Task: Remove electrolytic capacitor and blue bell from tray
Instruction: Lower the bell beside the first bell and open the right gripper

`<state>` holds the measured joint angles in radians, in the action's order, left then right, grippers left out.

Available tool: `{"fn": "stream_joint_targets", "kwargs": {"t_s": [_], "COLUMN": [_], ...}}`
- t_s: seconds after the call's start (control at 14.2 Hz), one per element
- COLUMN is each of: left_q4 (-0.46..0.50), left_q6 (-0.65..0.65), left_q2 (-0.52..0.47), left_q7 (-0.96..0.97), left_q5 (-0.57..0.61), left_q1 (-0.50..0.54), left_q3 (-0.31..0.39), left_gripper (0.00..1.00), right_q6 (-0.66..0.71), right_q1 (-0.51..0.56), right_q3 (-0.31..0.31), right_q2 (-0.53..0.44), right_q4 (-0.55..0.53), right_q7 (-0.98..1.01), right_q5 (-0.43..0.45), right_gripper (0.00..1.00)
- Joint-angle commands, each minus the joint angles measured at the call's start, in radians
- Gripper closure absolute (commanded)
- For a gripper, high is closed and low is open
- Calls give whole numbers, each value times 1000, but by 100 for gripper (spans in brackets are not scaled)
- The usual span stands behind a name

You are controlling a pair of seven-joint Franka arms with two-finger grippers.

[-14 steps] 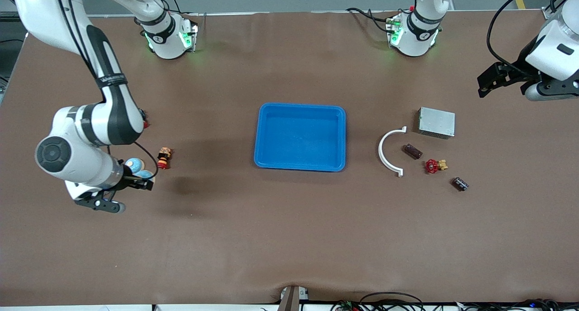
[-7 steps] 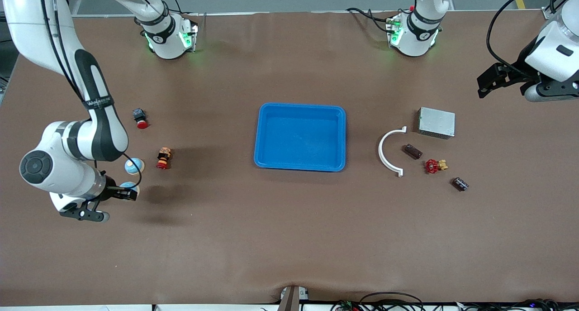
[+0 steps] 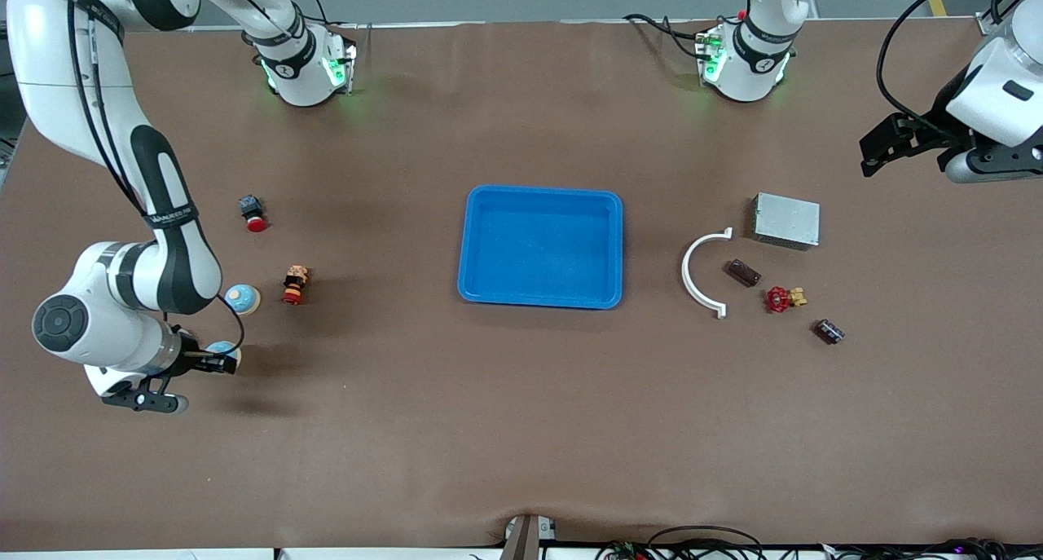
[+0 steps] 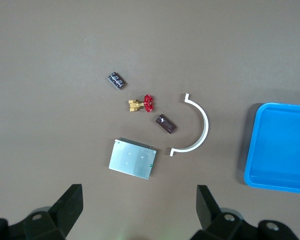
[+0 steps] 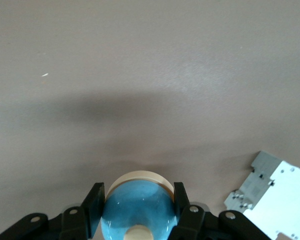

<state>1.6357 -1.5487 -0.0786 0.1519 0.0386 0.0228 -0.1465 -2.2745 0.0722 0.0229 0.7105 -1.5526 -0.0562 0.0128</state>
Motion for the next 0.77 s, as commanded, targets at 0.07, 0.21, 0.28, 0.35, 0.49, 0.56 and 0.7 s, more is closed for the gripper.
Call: {"fn": "stream_joint_targets", "kwargs": {"t_s": [0.07, 0.21, 0.28, 0.35, 0.49, 0.56, 0.7], "left_q4": [-4, -4, -5, -7, -7, -8, -20], "left_q6": [-5, -5, -5, -5, -5, -5, -5], "left_q2": [-4, -3, -4, -3, -4, -4, -3], "left_q7": [-11, -9, -9, -9, -11, -18, -14], "left_q5": [-5, -5, -5, -5, -6, -5, -2], "left_q1": [-7, -6, -6, -6, -4, -3, -3], "left_q3": [5, 5, 5, 5, 5, 7, 10], "left_gripper": [0, 0, 0, 0, 0, 0, 0], "right_q6": [-42, -45, -45, -45, -45, -48, -57], "right_q1": [38, 43, 47, 50, 55, 58, 61], "right_q3": [-21, -21, -21, -21, -21, -21, -21], "right_q2": [52, 64, 66, 70, 79, 81, 87], "right_q4": [39, 48, 48, 48, 49, 49, 49], "right_q7": [36, 36, 36, 36, 36, 36, 36], "right_q5": [10, 9, 9, 9, 7, 9, 7], "right_gripper": [100, 100, 100, 100, 100, 100, 100]}}
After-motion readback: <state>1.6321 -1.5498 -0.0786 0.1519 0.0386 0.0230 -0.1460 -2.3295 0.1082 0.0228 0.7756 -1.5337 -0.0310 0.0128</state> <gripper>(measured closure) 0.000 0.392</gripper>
